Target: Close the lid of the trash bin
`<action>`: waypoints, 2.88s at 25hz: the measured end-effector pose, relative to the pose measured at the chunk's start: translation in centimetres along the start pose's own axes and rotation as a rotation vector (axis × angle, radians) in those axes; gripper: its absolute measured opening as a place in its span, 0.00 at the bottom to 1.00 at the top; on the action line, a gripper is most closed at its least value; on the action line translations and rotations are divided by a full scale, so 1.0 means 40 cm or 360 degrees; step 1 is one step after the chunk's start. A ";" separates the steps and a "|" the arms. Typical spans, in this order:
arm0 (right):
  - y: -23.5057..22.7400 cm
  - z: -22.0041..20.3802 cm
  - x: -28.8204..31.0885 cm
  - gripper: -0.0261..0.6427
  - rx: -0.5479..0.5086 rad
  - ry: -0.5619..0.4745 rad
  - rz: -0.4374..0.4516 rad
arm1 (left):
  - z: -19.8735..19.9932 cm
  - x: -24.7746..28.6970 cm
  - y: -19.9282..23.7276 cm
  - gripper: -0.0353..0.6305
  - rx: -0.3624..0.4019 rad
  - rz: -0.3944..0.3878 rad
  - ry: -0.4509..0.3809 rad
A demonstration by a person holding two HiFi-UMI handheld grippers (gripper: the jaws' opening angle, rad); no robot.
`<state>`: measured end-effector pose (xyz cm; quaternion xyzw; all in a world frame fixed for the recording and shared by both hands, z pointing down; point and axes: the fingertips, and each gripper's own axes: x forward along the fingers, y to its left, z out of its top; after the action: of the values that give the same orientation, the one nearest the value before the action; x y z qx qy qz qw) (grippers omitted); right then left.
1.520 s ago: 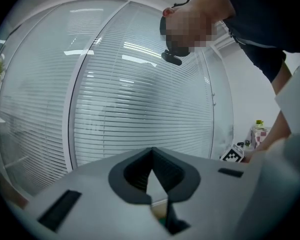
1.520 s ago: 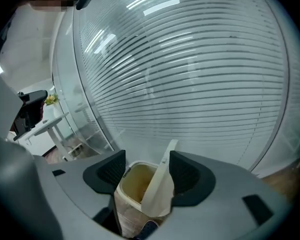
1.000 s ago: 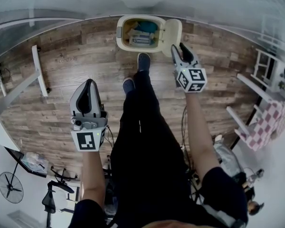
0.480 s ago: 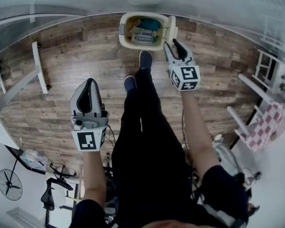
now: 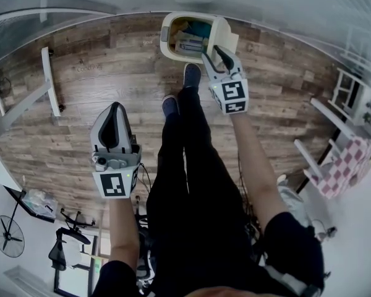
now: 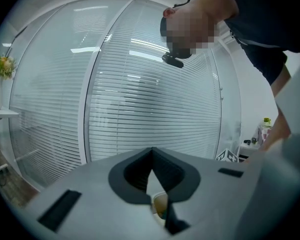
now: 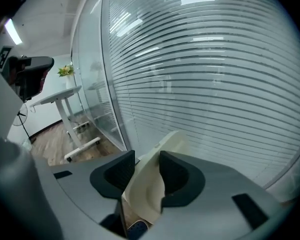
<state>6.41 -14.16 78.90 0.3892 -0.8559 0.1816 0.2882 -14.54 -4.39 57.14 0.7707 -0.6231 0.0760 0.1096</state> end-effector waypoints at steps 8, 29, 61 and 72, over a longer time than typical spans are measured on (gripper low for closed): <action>0.077 -0.015 0.087 0.27 -0.0196 0.0069 0.0094 | -0.032 -0.022 0.034 0.06 -0.0021 0.0043 0.0014; 0.201 -0.147 0.324 0.25 -0.0363 0.0306 0.0370 | -0.107 0.016 0.093 0.06 -0.0044 0.0067 0.0074; 0.211 -0.280 0.449 0.18 -0.0643 0.0616 0.0425 | -0.180 -0.003 0.147 0.06 -0.0132 0.0210 0.0131; 0.210 -0.284 0.453 0.18 -0.0632 0.0606 0.0410 | -0.190 -0.030 0.150 0.06 -0.0149 0.0245 0.0154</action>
<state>-5.67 -12.95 98.40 0.1724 -0.8475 0.1155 0.4885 -20.50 -2.46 64.62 0.7100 -0.6773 0.0920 0.1692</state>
